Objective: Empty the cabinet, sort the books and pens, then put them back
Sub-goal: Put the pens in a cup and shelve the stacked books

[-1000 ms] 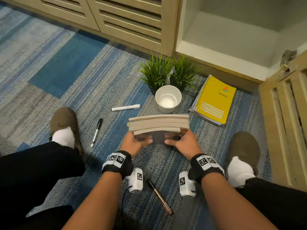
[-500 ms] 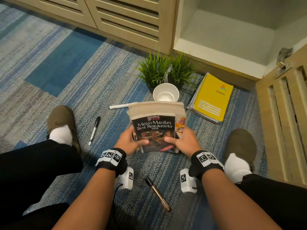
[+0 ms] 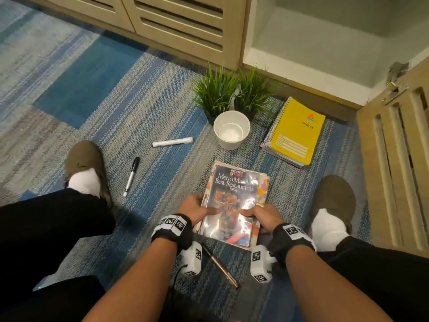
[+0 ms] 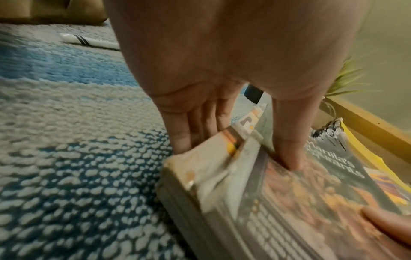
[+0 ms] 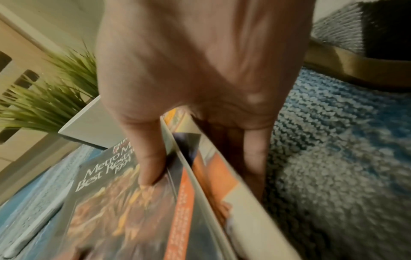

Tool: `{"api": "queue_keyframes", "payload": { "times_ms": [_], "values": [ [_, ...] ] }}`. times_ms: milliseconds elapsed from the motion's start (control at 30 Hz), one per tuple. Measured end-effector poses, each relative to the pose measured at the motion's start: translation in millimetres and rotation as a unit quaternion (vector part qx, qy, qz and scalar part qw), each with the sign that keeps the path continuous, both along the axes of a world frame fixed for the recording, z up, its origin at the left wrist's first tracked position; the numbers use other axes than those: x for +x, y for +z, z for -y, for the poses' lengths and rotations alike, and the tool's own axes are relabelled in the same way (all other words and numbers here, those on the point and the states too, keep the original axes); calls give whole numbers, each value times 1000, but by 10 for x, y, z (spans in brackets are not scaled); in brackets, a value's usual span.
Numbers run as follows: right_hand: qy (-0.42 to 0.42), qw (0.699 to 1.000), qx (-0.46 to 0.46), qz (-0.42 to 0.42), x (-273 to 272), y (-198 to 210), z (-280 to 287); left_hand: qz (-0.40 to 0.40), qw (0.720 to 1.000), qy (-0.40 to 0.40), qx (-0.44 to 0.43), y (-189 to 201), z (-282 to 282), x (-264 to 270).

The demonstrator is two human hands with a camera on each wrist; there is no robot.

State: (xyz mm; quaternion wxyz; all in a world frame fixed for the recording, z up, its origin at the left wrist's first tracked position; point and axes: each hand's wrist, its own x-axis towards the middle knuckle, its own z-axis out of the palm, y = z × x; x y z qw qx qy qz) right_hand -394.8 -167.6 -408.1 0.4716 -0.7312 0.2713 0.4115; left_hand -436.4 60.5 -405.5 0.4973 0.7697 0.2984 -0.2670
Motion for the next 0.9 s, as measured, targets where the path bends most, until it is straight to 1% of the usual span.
{"api": "queue_keyframes", "payload": {
  "times_ms": [67, 100, 167, 200, 233, 267, 300, 333, 367, 400, 433, 467, 500, 533, 567, 600, 633, 667, 700, 733, 800, 833, 867, 900],
  "values": [
    [-13, 999, -14, 32, 11, 71, -15, 17, 1000, 5, 1, 33, -36, 36],
    [-11, 998, -29, 57, 21, 79, -11, 22, 1000, 15, -16, 95, -38, 38],
    [-1, 991, -92, 102, 19, 141, -10, 23, 995, 59, -80, 176, -48, 40],
    [-7, 982, -132, 134, -4, 160, -34, 21, 993, 73, -92, 198, -46, 42],
    [-9, 967, -177, 181, -36, 218, -56, 23, 994, 75, -81, 227, -46, 52],
    [7, 945, -222, 241, -93, 269, -88, 27, 997, 65, -35, 238, -52, 72],
    [45, 916, -256, 305, -166, 353, -137, 33, 998, 52, 13, 273, -81, 94],
    [95, 889, -264, 361, -248, 378, -183, 38, 997, 52, 52, 330, -122, 118],
    [155, 871, -248, 396, -320, 477, -253, 43, 994, 53, 81, 383, -184, 143],
    [233, 861, -209, 401, -394, 497, -315, 41, 992, 59, 101, 431, -256, 171],
    [327, 851, -170, 375, -471, 523, -392, 33, 990, 65, 120, 471, -353, 205],
    [420, 836, -137, 326, -546, 522, -474, 22, 988, 66, 140, 482, -456, 213],
    [504, 812, -122, 268, -628, 525, -550, 15, 984, 58, 165, 501, -560, 216],
    [572, 779, -121, 225, -705, 521, -617, 7, 981, 47, 189, 511, -664, 214],
    [625, 745, -130, 193, -786, 515, -665, 0, 977, 38, 211, 512, -773, 203],
    [658, 719, -142, 171, -858, 465, -691, -9, 973, 35, 230, 506, -878, 187],
    [680, 701, -153, 155, -929, 412, -702, -13, 968, 33, 249, 493, -985, 172],
    [688, 693, -159, 144, -980, 361, -699, -17, 963, 38, 266, 490, -1084, 163],
    [684, 699, -160, 135, -1007, 334, -697, -17, 958, 45, 281, 491, -1171, 155],
    [669, 715, -150, 133, -993, 328, -713, -20, 954, 54, 295, 491, -1259, 164],
    [604, 778, -92, 143, -856, 396, -813, -23, 946, 63, 317, 482, -1423, 202],
    [563, 808, -63, 163, -737, 451, -898, -22, 943, 62, 326, 476, -1505, 237],
    [523, 830, -45, 189, -593, 513, -998, -28, 941, 61, 333, 462, -1585, 275],
    [490, 844, -35, 216, -430, 591, -1110, -37, 939, 59, 338, 441, -1662, 307]
  ]
}}
